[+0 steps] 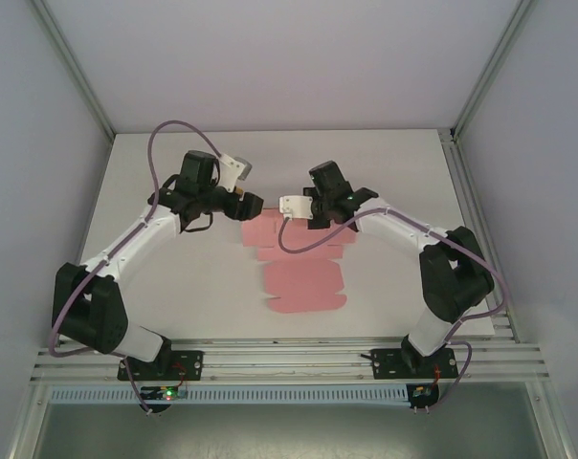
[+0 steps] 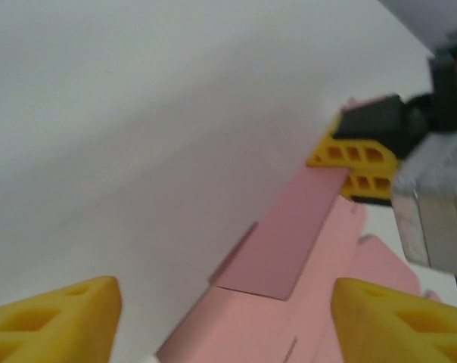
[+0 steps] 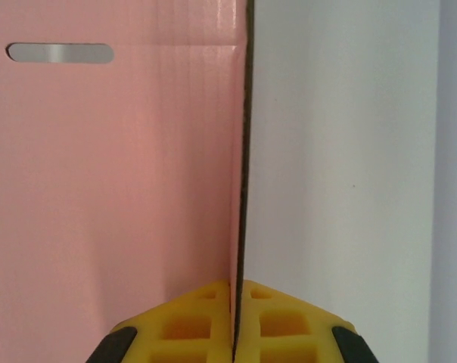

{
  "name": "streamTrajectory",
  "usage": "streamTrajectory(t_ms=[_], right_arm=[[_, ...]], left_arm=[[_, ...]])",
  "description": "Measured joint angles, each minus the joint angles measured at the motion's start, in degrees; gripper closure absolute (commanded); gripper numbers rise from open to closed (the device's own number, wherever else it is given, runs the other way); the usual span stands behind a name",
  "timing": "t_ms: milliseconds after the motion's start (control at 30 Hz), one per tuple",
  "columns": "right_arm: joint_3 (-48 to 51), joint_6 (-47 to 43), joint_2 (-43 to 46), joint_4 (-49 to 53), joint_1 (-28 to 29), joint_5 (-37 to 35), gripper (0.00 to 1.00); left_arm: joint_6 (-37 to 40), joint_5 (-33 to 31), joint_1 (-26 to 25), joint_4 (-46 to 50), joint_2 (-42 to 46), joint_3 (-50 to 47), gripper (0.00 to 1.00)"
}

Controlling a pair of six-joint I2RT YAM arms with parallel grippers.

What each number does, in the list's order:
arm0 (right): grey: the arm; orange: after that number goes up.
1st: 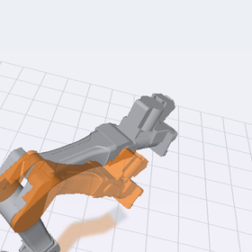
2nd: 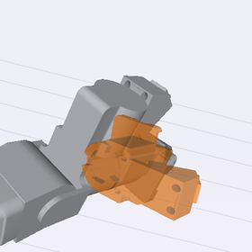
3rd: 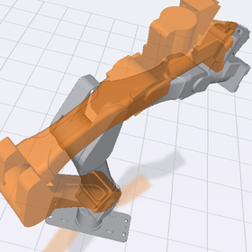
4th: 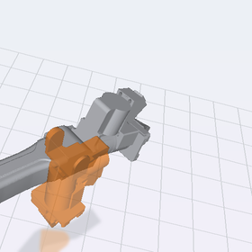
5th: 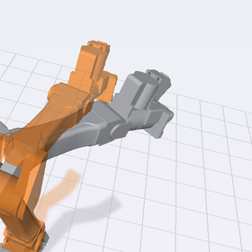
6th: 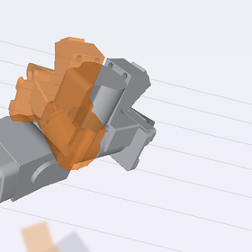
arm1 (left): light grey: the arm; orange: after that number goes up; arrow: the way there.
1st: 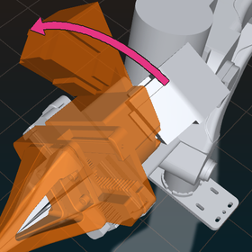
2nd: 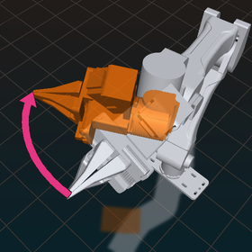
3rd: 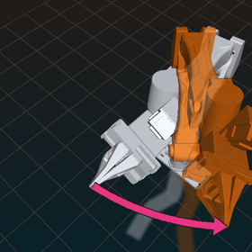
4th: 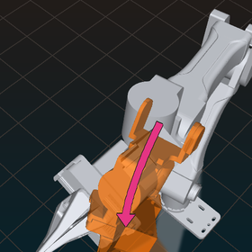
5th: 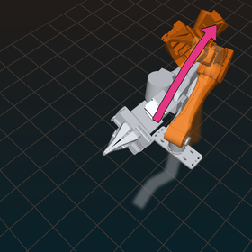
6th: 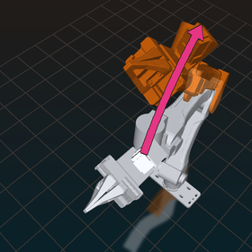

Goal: Assemble paper box

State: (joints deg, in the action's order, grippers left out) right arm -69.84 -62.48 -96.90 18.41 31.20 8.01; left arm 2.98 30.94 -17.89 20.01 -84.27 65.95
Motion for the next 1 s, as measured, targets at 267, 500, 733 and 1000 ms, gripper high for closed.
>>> streamTrajectory(t_ms=[267,500,733,1000], right_arm=[[-4.74,0.24,0.00,9.29,-0.98,5.66,1.00],[-7.72,0.28,-0.04,14.91,-1.11,8.72,1.00],[-12.70,0.81,-1.36,19.37,-2.62,12.17,1.00],[-13.75,1.03,-2.40,22.29,-2.97,12.66,1.00]], left_arm=[[10.34,9.81,-0.13,3.26,-1.42,1.11,0.43],[15.96,9.81,-1.07,8.20,-5.77,9.44,0.46],[20.90,9.73,-1.57,13.57,-6.78,11.87,0.45],[19.15,6.43,-3.26,12.57,-6.82,11.82,0.80]])
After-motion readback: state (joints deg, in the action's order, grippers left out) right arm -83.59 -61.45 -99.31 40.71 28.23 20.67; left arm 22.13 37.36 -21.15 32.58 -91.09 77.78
